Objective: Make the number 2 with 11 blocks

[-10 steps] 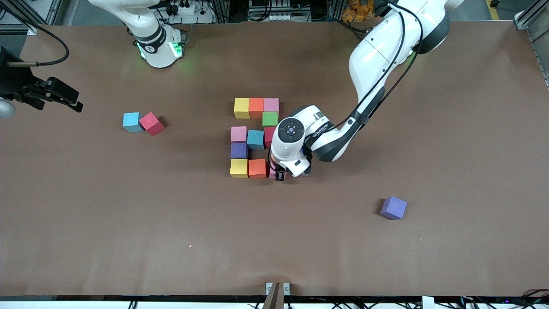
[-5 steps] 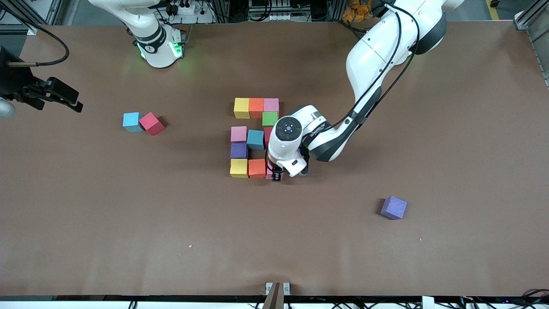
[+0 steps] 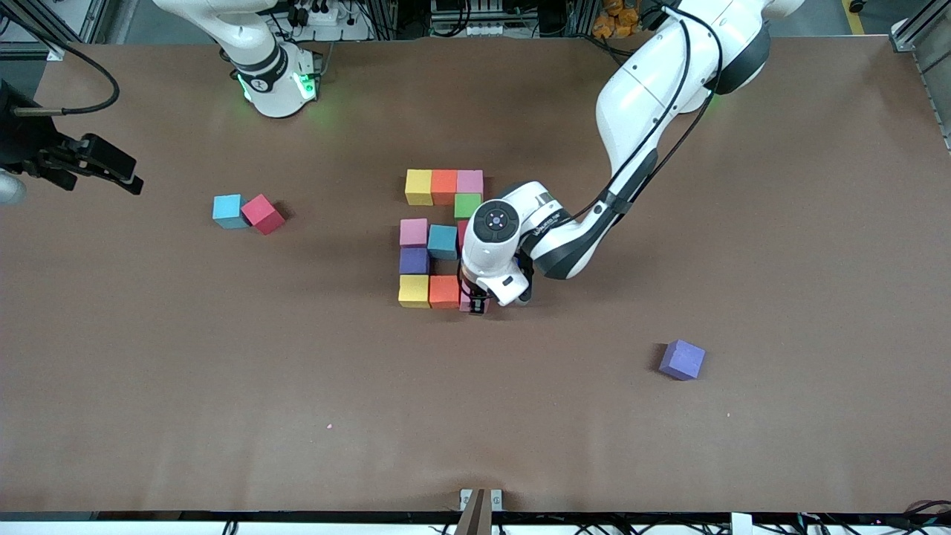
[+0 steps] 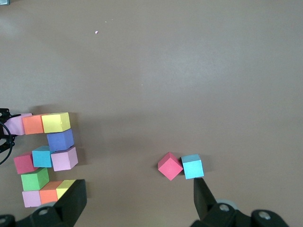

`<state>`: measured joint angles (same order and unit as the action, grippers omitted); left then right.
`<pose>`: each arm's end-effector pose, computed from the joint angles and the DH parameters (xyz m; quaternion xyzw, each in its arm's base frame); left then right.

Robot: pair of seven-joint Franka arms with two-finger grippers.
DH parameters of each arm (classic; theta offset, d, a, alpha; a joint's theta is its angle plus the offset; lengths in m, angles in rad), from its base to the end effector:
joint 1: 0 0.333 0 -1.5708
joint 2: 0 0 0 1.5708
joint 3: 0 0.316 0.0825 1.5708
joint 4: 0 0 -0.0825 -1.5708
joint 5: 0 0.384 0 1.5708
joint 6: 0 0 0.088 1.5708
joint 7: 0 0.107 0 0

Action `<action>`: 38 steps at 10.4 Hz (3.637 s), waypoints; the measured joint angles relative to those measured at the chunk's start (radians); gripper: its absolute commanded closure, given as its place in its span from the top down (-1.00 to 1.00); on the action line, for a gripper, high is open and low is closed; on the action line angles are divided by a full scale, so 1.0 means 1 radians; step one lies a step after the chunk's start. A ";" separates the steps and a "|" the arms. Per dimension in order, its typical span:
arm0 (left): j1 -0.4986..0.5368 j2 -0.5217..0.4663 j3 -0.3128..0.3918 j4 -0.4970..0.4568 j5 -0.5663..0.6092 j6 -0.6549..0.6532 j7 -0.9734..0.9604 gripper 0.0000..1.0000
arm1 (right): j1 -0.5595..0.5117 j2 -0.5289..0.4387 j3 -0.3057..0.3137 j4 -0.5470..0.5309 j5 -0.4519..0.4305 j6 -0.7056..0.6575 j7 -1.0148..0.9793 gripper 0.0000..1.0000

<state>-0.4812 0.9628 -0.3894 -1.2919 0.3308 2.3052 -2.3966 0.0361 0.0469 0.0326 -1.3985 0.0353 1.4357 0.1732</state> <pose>0.5483 -0.5217 0.1983 0.7332 0.6768 -0.0292 0.0596 0.5533 0.0417 0.6669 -0.9986 0.0499 0.0070 0.0176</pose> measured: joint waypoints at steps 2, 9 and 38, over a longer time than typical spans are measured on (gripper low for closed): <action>-0.005 0.001 0.005 0.002 0.000 0.001 0.000 -0.04 | 0.000 0.000 0.000 0.000 0.000 0.000 0.000 1.00; -0.034 0.021 0.031 0.007 -0.001 0.033 0.000 1.00 | -0.001 0.000 -0.001 0.000 -0.001 0.002 -0.001 1.00; 0.326 -0.617 0.145 -0.066 -0.246 -0.719 1.166 1.00 | -0.003 0.001 -0.002 0.000 -0.001 0.000 -0.001 1.00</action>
<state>-0.1554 0.3459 -0.2448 -1.3582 0.0851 1.5864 -1.2304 0.0329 0.0476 0.0302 -1.3984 0.0344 1.4358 0.1726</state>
